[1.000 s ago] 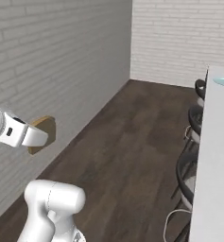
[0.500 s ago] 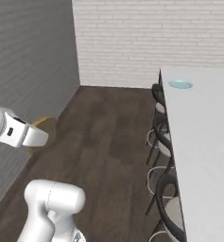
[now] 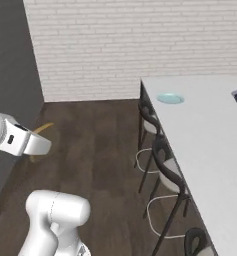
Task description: Start the toaster. Once the lever pops up, take the bread to the plate on the dining counter.
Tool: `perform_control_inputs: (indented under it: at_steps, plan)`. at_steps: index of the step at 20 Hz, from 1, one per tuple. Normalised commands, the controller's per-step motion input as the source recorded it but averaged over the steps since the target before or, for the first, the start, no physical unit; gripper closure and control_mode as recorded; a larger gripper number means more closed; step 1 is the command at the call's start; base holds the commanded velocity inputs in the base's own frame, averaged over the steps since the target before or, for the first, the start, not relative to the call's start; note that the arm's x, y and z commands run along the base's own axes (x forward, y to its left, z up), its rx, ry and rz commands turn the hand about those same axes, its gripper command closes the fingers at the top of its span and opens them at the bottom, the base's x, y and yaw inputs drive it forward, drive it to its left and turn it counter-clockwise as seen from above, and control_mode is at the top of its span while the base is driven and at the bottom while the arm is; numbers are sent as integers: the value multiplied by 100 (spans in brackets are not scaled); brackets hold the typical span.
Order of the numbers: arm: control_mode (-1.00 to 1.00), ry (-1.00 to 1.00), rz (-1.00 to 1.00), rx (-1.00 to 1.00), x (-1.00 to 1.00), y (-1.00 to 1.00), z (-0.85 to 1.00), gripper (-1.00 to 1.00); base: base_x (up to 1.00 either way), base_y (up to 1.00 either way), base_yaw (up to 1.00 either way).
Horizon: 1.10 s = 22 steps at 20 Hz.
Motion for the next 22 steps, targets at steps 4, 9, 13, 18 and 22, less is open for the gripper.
perform_control_inputs:
  at_steps: [4,9,13,18,22]
  plan:
    - [100,0,0,0,0,0,0,100,100,50,-37]
    - [100,0,0,0,0,0,0,100,100,57,-41]
    - [100,0,0,0,0,0,0,100,100,67,-45]
    - [100,0,0,0,0,0,0,100,100,48,-45]
    - [100,0,0,0,0,0,0,100,100,41,-46]
